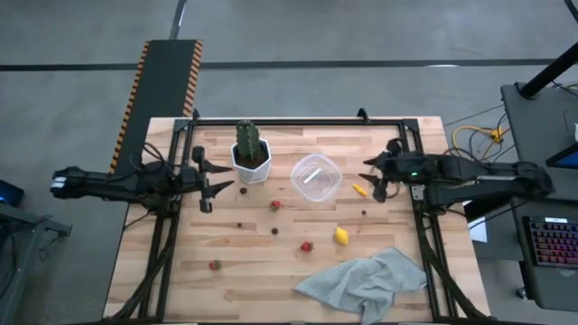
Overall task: Pick and placing Produce into tupperware
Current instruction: Put the yellow corn into the transparent container
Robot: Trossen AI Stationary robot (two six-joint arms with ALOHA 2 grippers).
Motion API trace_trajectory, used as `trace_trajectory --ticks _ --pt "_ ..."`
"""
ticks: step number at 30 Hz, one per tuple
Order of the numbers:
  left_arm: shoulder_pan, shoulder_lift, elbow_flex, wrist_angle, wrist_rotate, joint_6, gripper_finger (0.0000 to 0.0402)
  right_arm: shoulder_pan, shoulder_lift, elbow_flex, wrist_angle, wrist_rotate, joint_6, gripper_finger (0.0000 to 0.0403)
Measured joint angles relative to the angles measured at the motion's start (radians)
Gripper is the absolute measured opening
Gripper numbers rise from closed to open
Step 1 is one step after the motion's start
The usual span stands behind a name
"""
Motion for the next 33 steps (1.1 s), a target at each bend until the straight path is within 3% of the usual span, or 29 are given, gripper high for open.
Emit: trace_trajectory --ticks 13,21,28,33 --pt "-0.001 -0.001 0.0 0.008 -0.002 -0.002 0.015 -0.009 0.195 0.018 -0.065 0.091 0.074 0.0196" --pt "-0.001 -0.001 -0.002 0.008 -0.002 -0.001 0.0151 -0.053 0.328 0.019 -0.072 0.079 0.163 0.0196" --pt "-0.001 -0.001 -0.003 0.007 -0.001 0.0 0.0151 -0.077 0.398 0.019 -0.157 -0.056 0.296 0.0194" --pt "-0.001 -0.002 -0.003 0.008 -0.002 0.052 0.0151 -0.081 0.441 0.019 -0.151 -0.08 0.307 0.0194"
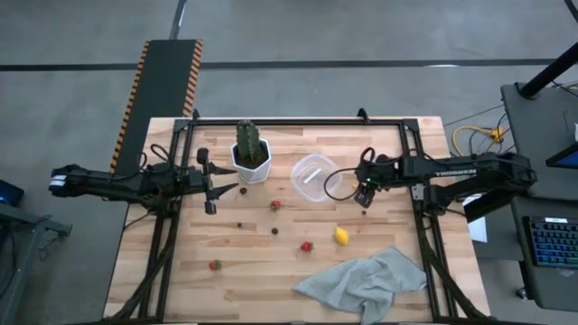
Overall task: Pick and placing Produce into tupperware
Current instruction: Put the yellow corn into the transparent container
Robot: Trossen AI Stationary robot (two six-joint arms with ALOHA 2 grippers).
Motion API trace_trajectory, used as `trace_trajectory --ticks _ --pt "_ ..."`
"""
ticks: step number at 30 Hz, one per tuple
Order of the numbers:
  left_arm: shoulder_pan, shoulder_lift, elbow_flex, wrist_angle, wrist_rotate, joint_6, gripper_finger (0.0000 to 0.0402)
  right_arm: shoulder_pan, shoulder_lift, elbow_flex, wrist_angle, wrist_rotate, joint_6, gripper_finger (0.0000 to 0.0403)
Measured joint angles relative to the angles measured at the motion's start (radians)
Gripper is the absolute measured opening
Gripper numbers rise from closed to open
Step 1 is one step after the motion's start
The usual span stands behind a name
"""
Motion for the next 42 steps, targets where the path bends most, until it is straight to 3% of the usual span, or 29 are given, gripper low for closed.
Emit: trace_trajectory --ticks 13,34,42 --pt "0.0 -0.001 0.001 0.024 0.0 0.032 0.0151 -0.007 0.2 -0.002 0.017 -0.032 0.063 0.0194" --pt "0.0 -0.001 0.0 0.024 0.001 0.032 0.0151 -0.007 0.307 0.0 0.046 -0.026 0.052 0.0192" --pt "0.0 -0.001 -0.001 0.024 0.001 0.032 0.0151 -0.007 0.294 -0.005 0.039 -0.025 0.052 0.013"
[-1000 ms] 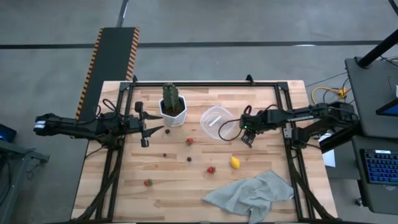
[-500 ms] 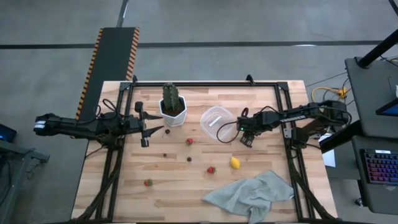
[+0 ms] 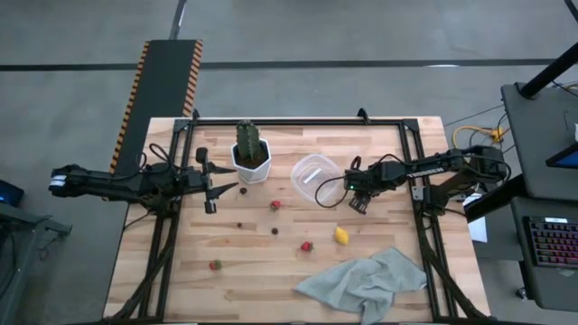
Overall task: Pick and placing Produce into tupperware
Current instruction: Put the yellow corn into the transparent container
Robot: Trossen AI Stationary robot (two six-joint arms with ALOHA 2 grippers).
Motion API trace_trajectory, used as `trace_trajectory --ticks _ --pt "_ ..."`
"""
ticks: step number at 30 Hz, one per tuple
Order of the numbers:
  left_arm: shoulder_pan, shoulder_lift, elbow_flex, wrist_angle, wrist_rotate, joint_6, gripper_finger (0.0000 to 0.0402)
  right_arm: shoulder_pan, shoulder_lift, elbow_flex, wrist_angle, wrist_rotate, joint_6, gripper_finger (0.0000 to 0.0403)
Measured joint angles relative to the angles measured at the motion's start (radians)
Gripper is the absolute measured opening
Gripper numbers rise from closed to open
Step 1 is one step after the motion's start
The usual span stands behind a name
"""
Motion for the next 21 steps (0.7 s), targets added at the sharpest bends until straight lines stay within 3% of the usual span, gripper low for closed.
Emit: trace_trajectory --ticks 10,21 --pt "0.0 0.0 0.0 0.0 0.0 0.0 0.0151 0.0 0.014 0.002 0.006 -0.014 -0.009 0.0018" --pt "0.0 0.0 0.0 0.0 0.0 0.001 0.0151 0.0 0.001 0.027 -0.015 -0.005 -0.012 0.0012"
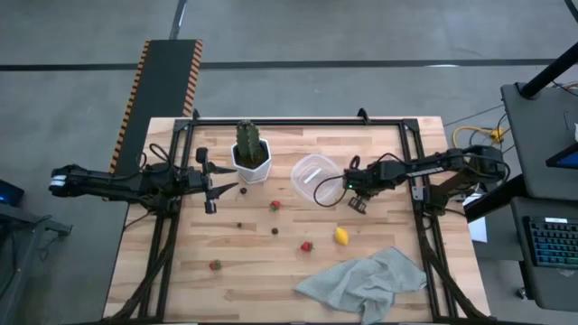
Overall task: Pick and placing Produce into tupperware
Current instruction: Put the yellow corn into the transparent container
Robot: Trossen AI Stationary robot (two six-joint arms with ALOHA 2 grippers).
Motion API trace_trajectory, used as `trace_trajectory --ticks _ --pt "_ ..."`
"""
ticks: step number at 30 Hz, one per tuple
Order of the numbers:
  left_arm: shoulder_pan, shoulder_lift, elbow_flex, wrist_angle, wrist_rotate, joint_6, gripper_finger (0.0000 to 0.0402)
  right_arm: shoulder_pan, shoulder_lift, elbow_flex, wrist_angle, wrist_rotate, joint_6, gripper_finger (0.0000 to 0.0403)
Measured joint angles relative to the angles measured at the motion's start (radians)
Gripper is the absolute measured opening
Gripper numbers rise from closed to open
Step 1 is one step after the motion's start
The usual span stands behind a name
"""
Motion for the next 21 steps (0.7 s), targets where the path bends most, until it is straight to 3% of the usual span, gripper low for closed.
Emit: trace_trajectory --ticks 15,21 --pt "0.0 0.002 -0.001 0.001 0.0 -0.001 0.0151 0.0 -0.105 0.159 -0.097 0.007 -0.005 0.0011" --pt "0.0 0.002 -0.001 0.001 0.0 -0.001 0.0151 0.0 -0.112 0.249 -0.065 0.006 -0.094 0.0011"
